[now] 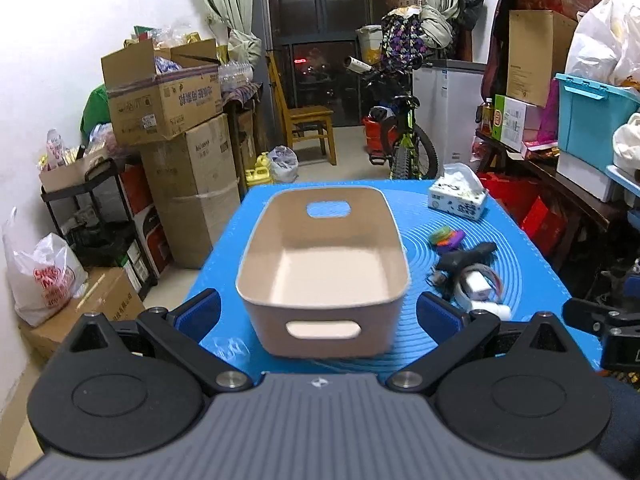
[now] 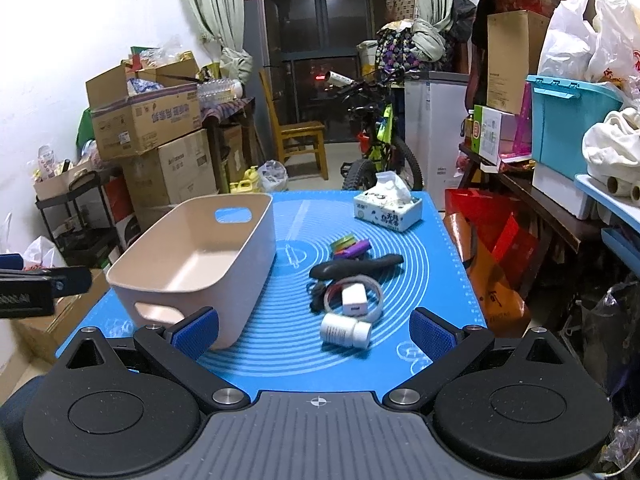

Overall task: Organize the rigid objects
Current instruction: 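Move the left tool to the basket rim while the right tool approaches the pill bottle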

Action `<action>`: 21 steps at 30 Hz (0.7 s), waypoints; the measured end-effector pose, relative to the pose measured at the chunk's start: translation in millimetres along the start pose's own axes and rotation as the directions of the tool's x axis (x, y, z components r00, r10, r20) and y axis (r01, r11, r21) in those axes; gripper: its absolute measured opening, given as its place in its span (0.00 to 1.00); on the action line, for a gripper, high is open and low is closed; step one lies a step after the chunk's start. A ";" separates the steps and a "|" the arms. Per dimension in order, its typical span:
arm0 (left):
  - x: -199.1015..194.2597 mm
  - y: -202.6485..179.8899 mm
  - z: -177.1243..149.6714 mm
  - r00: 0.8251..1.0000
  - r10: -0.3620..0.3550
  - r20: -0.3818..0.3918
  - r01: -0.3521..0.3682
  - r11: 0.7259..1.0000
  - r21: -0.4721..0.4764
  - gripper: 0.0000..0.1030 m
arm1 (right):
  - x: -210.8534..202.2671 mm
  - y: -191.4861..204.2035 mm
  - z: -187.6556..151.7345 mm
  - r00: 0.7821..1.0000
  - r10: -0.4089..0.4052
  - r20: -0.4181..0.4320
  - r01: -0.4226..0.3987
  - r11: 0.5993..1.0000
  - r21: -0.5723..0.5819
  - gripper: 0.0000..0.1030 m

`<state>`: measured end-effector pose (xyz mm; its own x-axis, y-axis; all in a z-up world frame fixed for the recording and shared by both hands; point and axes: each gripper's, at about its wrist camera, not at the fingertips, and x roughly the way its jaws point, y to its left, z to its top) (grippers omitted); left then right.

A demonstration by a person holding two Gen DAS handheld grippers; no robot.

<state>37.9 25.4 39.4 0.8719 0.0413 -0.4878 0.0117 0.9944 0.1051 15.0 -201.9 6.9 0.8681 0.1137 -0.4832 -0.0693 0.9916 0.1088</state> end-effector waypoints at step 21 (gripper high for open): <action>127.8 57.2 46.1 0.991 -0.019 -0.131 0.019 1.000 -0.002 0.89 | 146.6 -3.6 24.4 0.991 -0.107 -0.081 0.110 0.993 0.033 0.98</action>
<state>172.6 83.0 23.1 0.8002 0.0345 -0.5987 0.0274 0.9952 0.0940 154.5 -190.3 -43.1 0.8280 0.0115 -0.5606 0.0429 0.9956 0.0836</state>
